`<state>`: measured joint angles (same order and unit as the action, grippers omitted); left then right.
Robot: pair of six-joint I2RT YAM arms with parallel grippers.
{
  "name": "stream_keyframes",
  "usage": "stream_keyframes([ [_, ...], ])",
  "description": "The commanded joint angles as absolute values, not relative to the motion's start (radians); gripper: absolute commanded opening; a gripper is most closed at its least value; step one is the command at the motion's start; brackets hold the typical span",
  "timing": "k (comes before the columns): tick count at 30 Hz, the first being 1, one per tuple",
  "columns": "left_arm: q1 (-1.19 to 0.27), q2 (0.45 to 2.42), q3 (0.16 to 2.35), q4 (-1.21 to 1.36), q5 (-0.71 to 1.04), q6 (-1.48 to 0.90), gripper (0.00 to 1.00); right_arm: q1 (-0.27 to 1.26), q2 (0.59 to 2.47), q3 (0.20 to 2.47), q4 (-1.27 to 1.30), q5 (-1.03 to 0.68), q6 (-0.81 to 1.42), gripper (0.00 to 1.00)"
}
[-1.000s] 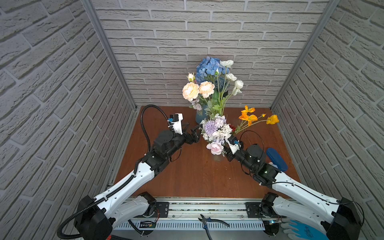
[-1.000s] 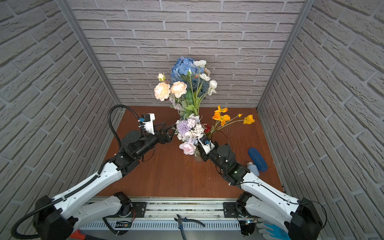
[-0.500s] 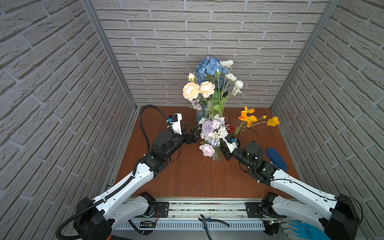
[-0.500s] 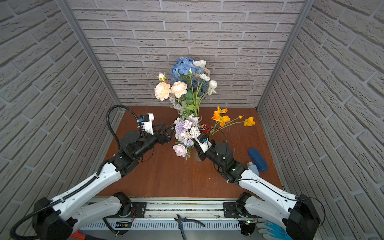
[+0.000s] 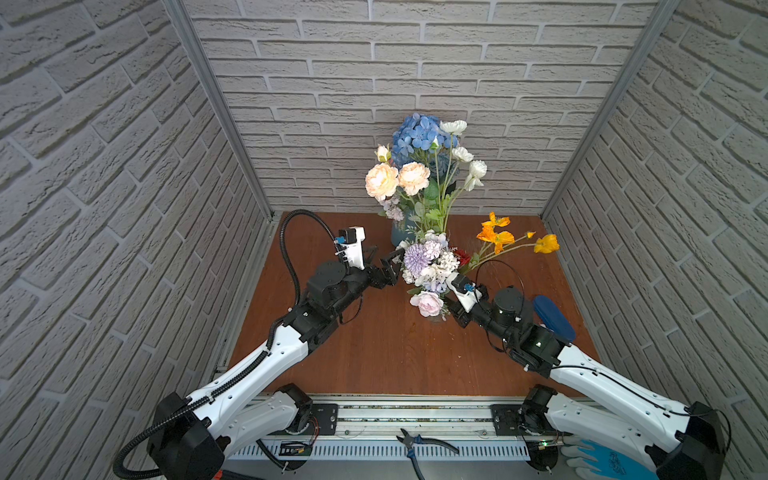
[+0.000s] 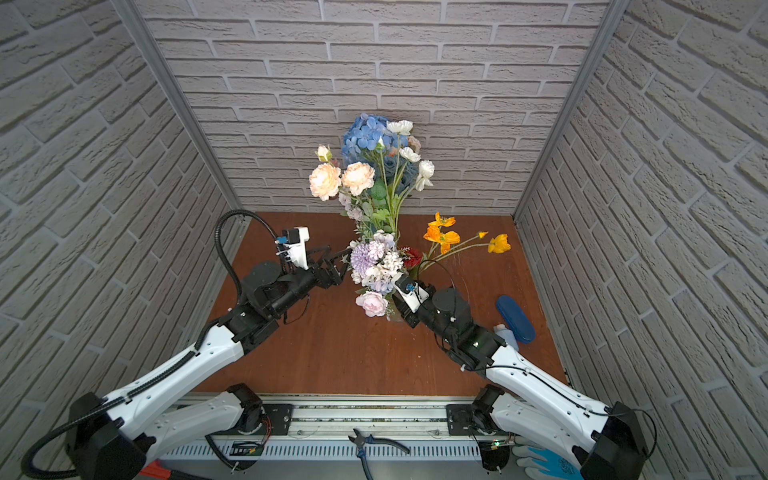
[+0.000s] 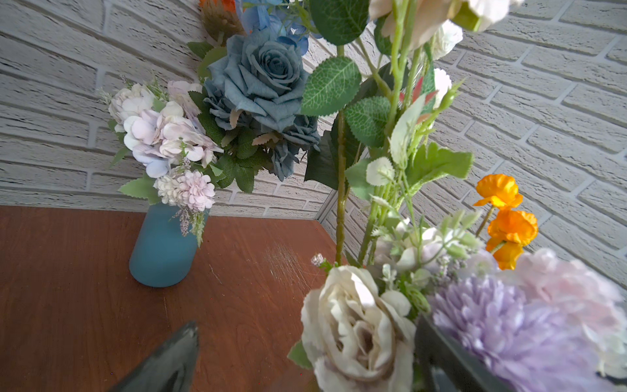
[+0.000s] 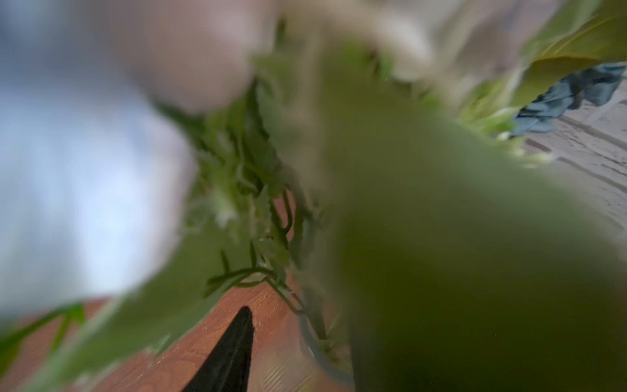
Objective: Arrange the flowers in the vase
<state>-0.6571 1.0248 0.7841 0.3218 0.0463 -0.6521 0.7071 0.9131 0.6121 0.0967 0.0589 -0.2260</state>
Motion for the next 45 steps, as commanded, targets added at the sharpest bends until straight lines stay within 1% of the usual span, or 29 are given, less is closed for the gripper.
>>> stream_keyframes([
  [1, -0.664, 1.026, 0.787, 0.375, 0.049, -0.658, 0.98, 0.731, 0.932, 0.624, 0.165, 0.069, -0.239, 0.49],
  [7, -0.663, 1.025, 0.789, 0.372, 0.049, -0.656, 0.98, 0.773, 0.990, 0.619, 0.304, 0.153, -0.270, 0.52],
  [10, -0.663, 1.023, 0.787, 0.371, 0.049, -0.656, 0.98, 0.786, 1.024, 0.627, 0.367, 0.209, -0.291, 0.52],
  [12, -0.664, 1.020, 0.787, 0.369, 0.048, -0.657, 0.98, 0.792, 1.039, 0.626, 0.413, 0.247, -0.295, 0.50],
  [15, -0.664, 1.013, 0.785, 0.367, 0.046, -0.653, 0.98, 0.796, 1.056, 0.620, 0.473, 0.284, -0.296, 0.45],
  [17, -0.663, 1.011, 0.787, 0.364, 0.044, -0.651, 0.98, 0.796, 1.061, 0.617, 0.503, 0.298, -0.283, 0.39],
  [20, -0.664, 1.010, 0.788, 0.362, 0.044, -0.647, 0.98, 0.796, 1.063, 0.606, 0.537, 0.304, -0.262, 0.24],
  [26, -0.663, 1.009, 0.786, 0.360, 0.043, -0.644, 0.98, 0.796, 1.053, 0.594, 0.527, 0.302, -0.244, 0.13],
  [28, -0.664, 1.005, 0.786, 0.360, 0.044, -0.643, 0.98, 0.796, 1.042, 0.589, 0.511, 0.319, -0.233, 0.07],
  [31, -0.664, 1.002, 0.787, 0.357, 0.042, -0.641, 0.98, 0.797, 1.015, 0.582, 0.472, 0.339, -0.208, 0.06],
  [36, -0.663, 0.997, 0.784, 0.356, 0.034, -0.640, 0.98, 0.796, 0.966, 0.557, 0.398, 0.327, -0.176, 0.06],
  [45, -0.664, 0.990, 0.773, 0.360, 0.034, -0.647, 0.98, 0.794, 0.965, 0.490, 0.376, 0.340, -0.100, 0.06],
])
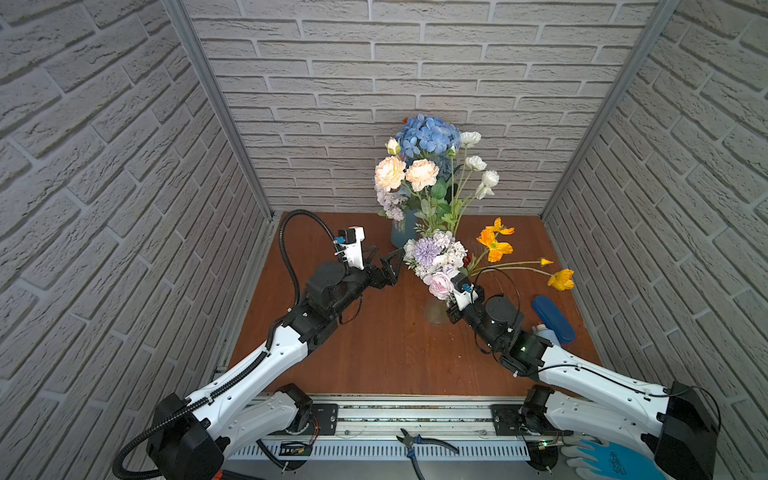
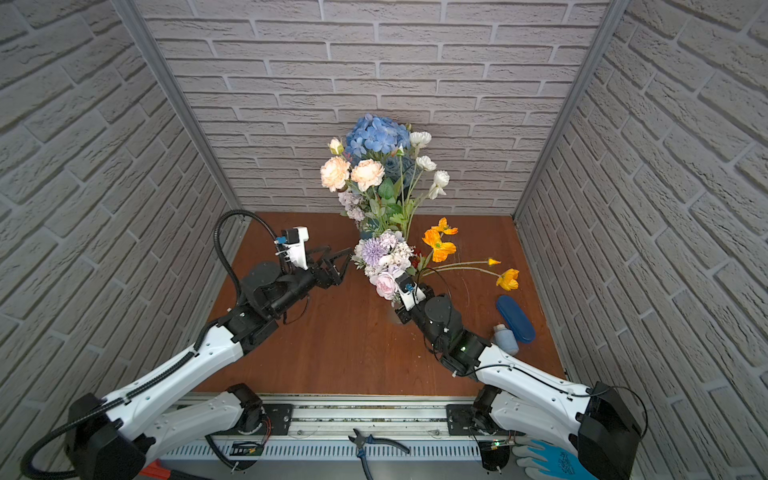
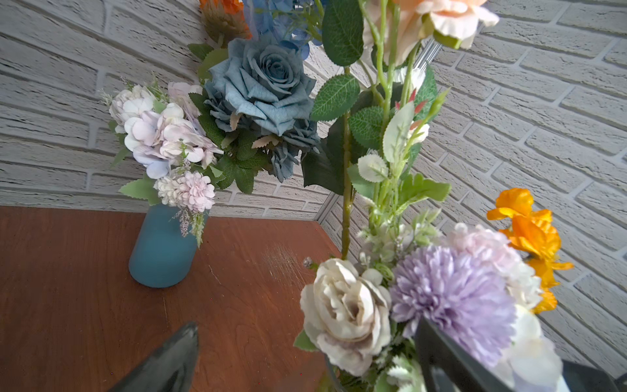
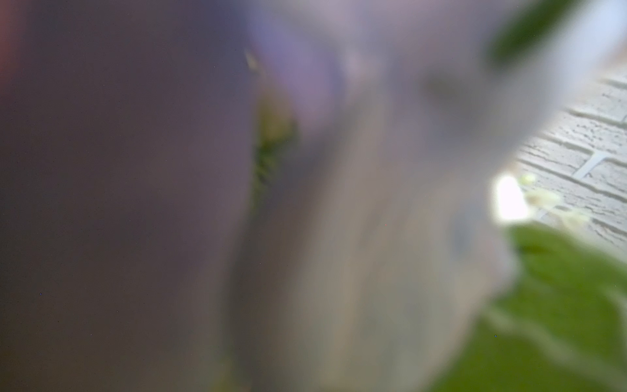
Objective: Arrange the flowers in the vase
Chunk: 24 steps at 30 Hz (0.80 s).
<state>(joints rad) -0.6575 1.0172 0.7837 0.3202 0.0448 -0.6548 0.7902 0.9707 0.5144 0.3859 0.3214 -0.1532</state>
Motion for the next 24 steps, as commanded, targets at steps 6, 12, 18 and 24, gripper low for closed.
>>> stream_keyframes([
  [6, -0.663, 0.980, 0.767, 0.356, 0.028, -0.647, 0.98, 0.795, 0.963, 0.465, 0.399, 0.330, -0.049, 0.06],
  [12, -0.663, 0.974, 0.764, 0.357, 0.028, -0.649, 0.98, 0.793, 0.947, 0.440, 0.409, 0.365, -0.008, 0.06],
  [18, -0.663, 0.965, 0.755, 0.359, 0.026, -0.650, 0.98, 0.794, 0.942, 0.420, 0.368, 0.366, 0.024, 0.06],
  [24, -0.663, 0.958, 0.751, 0.362, 0.025, -0.652, 0.98, 0.793, 0.973, 0.434, 0.324, 0.363, 0.017, 0.06],
])
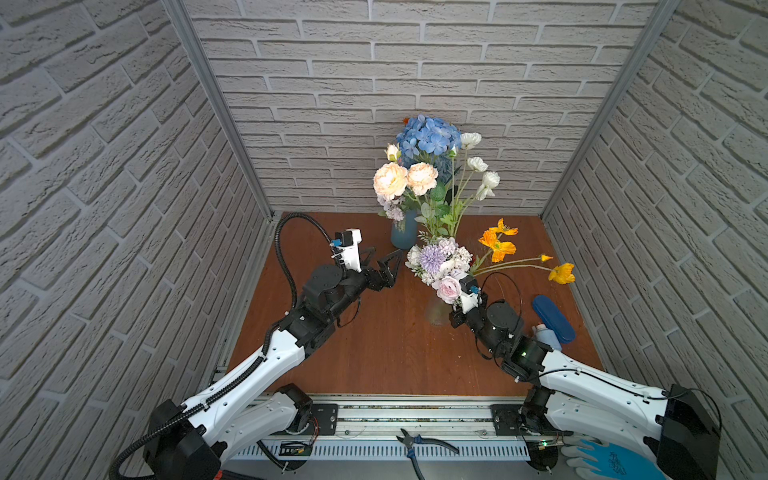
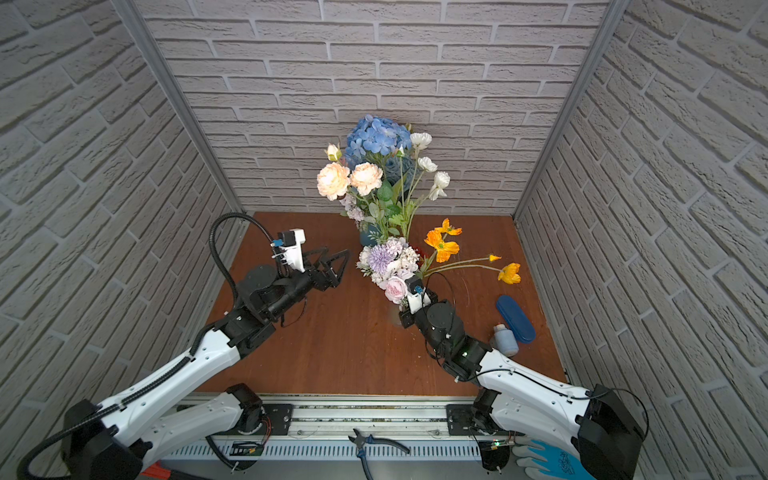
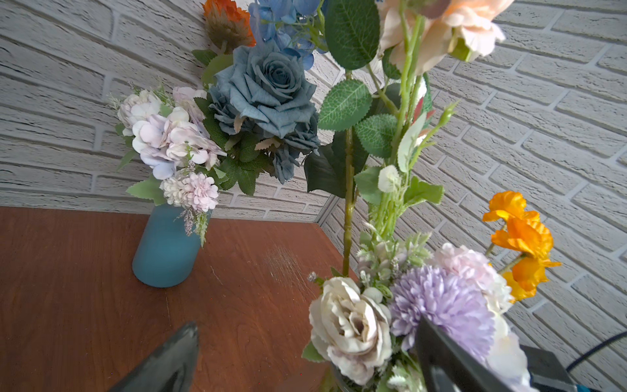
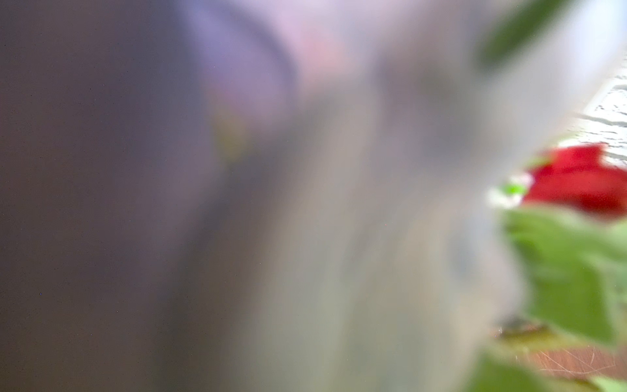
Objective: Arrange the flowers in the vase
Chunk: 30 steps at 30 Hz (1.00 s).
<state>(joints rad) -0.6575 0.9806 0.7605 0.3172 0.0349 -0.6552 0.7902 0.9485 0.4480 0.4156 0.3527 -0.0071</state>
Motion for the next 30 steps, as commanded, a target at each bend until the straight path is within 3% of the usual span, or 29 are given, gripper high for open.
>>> stream_keyframes([
  [1, -0.663, 0.956, 0.750, 0.362, 0.025, -0.653, 0.98, 0.794, 0.983, 0.438, 0.316, 0.363, 0.014, 0.06],
  [8, -0.664, 0.945, 0.746, 0.355, 0.018, -0.651, 0.98, 0.794, 0.975, 0.472, 0.272, 0.331, 0.014, 0.16],
  [13, -0.663, 0.935, 0.742, 0.349, -0.003, -0.646, 0.98, 0.796, 0.939, 0.516, 0.203, 0.288, 0.014, 0.40],
  [21, -0.632, 0.896, 0.718, 0.321, -0.051, -0.649, 0.98, 0.797, 0.829, 0.559, -0.006, 0.213, 0.077, 0.51],
  [22, -0.627, 0.892, 0.716, 0.316, -0.053, -0.653, 0.98, 0.797, 0.808, 0.561, -0.046, 0.209, 0.089, 0.58],
  [23, -0.622, 0.890, 0.715, 0.312, -0.054, -0.652, 0.98, 0.796, 0.789, 0.563, -0.083, 0.207, 0.096, 0.71],
  [24, -0.618, 0.884, 0.712, 0.310, -0.053, -0.655, 0.98, 0.797, 0.764, 0.562, -0.123, 0.204, 0.103, 0.91],
  [26, -0.612, 0.882, 0.710, 0.307, -0.054, -0.656, 0.98, 0.798, 0.715, 0.560, -0.197, 0.203, 0.119, 1.00],
  [30, -0.604, 0.881, 0.707, 0.306, -0.052, -0.655, 0.98, 0.798, 0.625, 0.553, -0.317, 0.214, 0.159, 1.00],
])
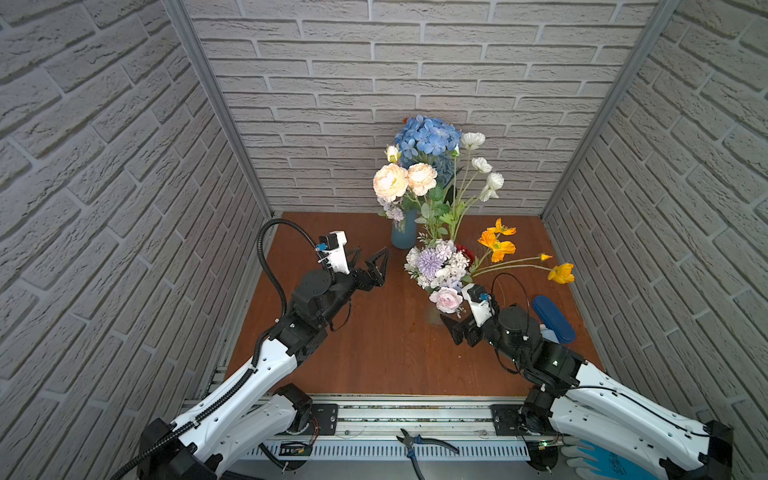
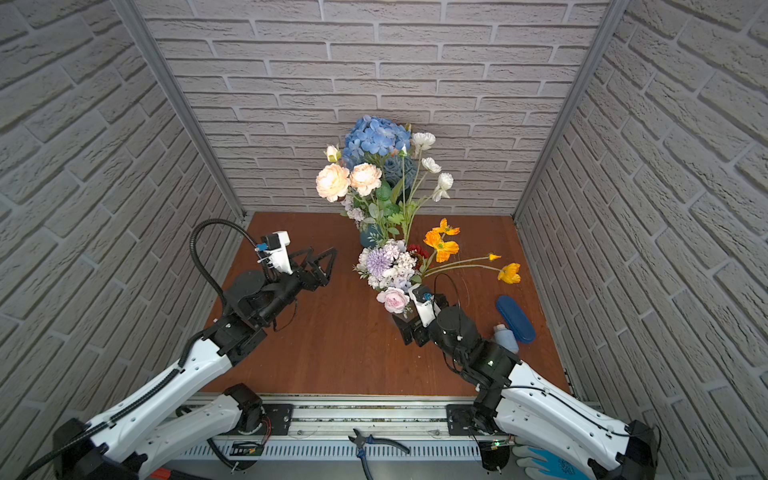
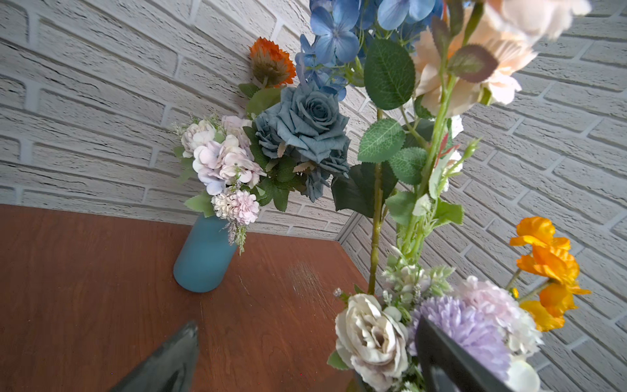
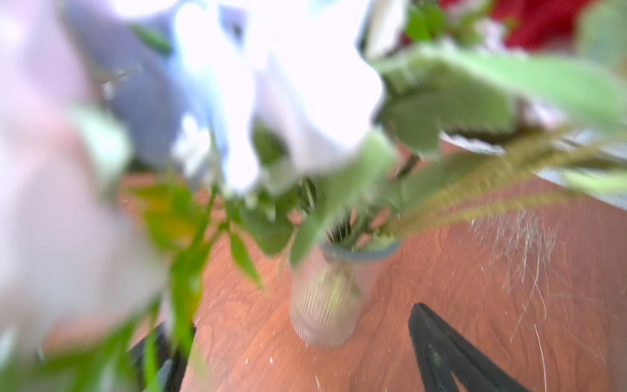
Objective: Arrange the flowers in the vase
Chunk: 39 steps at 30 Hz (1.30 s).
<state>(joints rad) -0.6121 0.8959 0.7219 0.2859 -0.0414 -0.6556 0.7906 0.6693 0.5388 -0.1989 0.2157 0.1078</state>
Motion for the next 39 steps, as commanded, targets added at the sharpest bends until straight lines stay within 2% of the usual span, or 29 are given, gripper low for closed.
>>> stream_keyframes([
  [1, -0.603, 0.883, 0.707, 0.308, -0.052, -0.655, 0.98, 0.797, 0.608, 0.546, -0.336, 0.227, 0.167, 1.00],
  [4, -0.600, 0.892, 0.708, 0.314, -0.048, -0.660, 0.98, 0.796, 0.583, 0.494, -0.309, 0.280, 0.176, 1.00],
  [8, -0.597, 0.898, 0.710, 0.321, -0.039, -0.664, 0.98, 0.796, 0.598, 0.382, -0.068, 0.294, 0.181, 1.00],
  [13, -0.596, 0.878, 0.704, 0.300, -0.043, -0.660, 0.98, 0.797, 0.747, 0.343, 0.231, 0.339, 0.151, 1.00],
  [19, -0.586, 0.854, 0.687, 0.277, -0.054, -0.655, 0.98, 0.796, 0.924, 0.390, 0.387, 0.373, 0.111, 1.00],
  [39, -0.558, 0.858, 0.620, 0.265, -0.059, -0.664, 0.98, 0.769, 1.168, 0.368, 0.790, 0.494, 0.040, 1.00],
])
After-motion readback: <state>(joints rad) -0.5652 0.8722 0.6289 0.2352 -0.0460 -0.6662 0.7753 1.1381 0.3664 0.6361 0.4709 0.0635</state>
